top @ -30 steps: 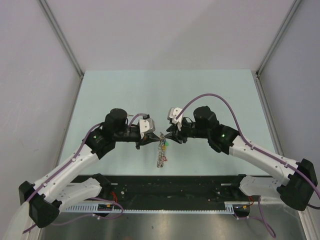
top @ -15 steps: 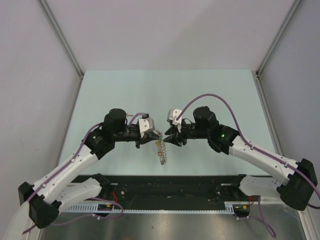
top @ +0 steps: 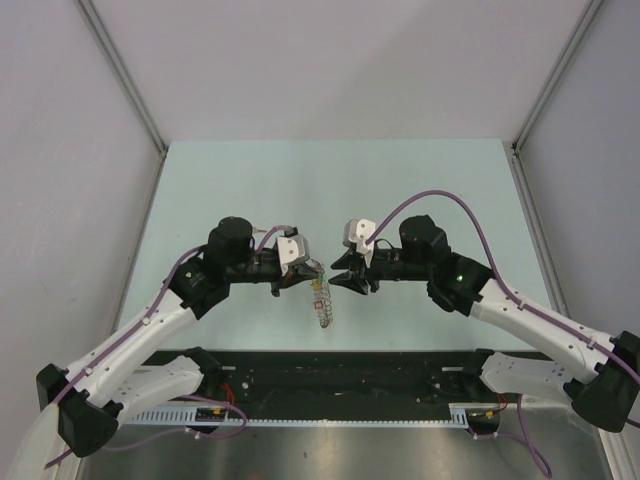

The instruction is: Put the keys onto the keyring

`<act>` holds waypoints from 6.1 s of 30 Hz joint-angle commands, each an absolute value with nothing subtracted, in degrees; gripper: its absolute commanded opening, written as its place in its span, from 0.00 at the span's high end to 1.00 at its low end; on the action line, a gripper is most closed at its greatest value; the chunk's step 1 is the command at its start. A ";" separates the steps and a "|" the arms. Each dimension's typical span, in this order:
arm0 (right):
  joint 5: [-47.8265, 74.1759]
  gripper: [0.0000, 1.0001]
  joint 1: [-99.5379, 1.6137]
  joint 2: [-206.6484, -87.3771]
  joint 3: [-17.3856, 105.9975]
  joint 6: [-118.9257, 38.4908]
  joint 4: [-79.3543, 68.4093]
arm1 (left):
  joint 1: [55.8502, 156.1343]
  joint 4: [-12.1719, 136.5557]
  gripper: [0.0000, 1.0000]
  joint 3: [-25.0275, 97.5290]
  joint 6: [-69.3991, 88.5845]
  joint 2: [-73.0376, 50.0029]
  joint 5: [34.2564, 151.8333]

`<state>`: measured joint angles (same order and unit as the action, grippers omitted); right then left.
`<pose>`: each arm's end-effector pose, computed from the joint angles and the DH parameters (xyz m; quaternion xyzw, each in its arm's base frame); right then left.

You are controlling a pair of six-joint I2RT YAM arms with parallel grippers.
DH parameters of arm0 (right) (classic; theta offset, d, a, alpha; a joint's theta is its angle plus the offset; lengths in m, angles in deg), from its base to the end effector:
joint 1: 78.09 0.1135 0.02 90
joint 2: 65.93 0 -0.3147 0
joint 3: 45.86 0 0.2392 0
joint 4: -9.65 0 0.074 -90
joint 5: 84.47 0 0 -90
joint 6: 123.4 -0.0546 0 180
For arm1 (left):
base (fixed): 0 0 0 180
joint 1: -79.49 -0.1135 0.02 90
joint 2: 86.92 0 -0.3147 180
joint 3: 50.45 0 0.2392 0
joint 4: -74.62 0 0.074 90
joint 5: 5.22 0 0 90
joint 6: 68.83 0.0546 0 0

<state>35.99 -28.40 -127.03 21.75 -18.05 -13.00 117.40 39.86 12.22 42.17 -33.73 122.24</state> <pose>0.1224 0.1871 0.3825 -0.5477 0.5655 0.3718 0.4919 0.1165 -0.1328 0.3547 0.5430 0.6121 -0.3428 0.4615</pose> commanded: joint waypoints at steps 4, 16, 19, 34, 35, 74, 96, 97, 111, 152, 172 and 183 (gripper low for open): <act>34.45 0.64 -27.82 -128.42 23.96 -15.56 -9.45 | 117.73 42.86 1.00 14.35 42.44 -35.07 124.25; 31.11 0.75 -26.06 -131.85 24.31 -13.37 -6.73 | 117.73 43.12 1.00 14.53 41.74 -34.89 124.95; 28.92 0.76 -25.09 -132.29 24.31 -13.19 -6.02 | 117.73 43.21 1.00 14.53 41.30 -34.72 124.77; 13.10 0.90 -18.51 -131.68 24.04 -12.22 -3.39 | 117.73 44.35 1.00 14.62 39.11 -34.72 123.19; 11.00 0.91 -17.89 -131.59 23.96 -12.05 -3.03 | 117.73 44.36 1.00 14.79 38.84 -34.54 123.02; 43.32 1.00 -31.42 -120.42 12.97 -28.04 13.40 | 116.32 69.23 0.43 3.54 25.75 -45.00 127.66; 41.48 1.00 -31.42 -122.54 10.33 -32.26 21.93 | 116.23 67.99 0.62 2.85 24.34 -43.41 125.31; 41.31 1.00 -31.42 -122.53 10.33 -32.09 21.76 | 116.23 68.69 0.61 2.49 24.08 -44.03 124.17; 40.43 1.00 -31.24 -122.36 10.33 -31.56 21.32 | 116.23 70.64 0.60 1.61 22.23 -44.12 121.08; 33.22 1.00 -22.98 -128.07 12.35 -26.64 20.79 | 117.20 72.66 0.92 1.87 17.66 -40.25 119.68; 25.05 0.48 -20.43 -124.47 13.14 -25.32 14.55 | 117.37 71.25 1.00 1.00 20.64 -43.15 114.40; 10.73 0.11 -23.50 -115.59 13.14 -26.19 8.75 | 117.20 71.07 1.00 -0.06 24.42 -46.40 117.13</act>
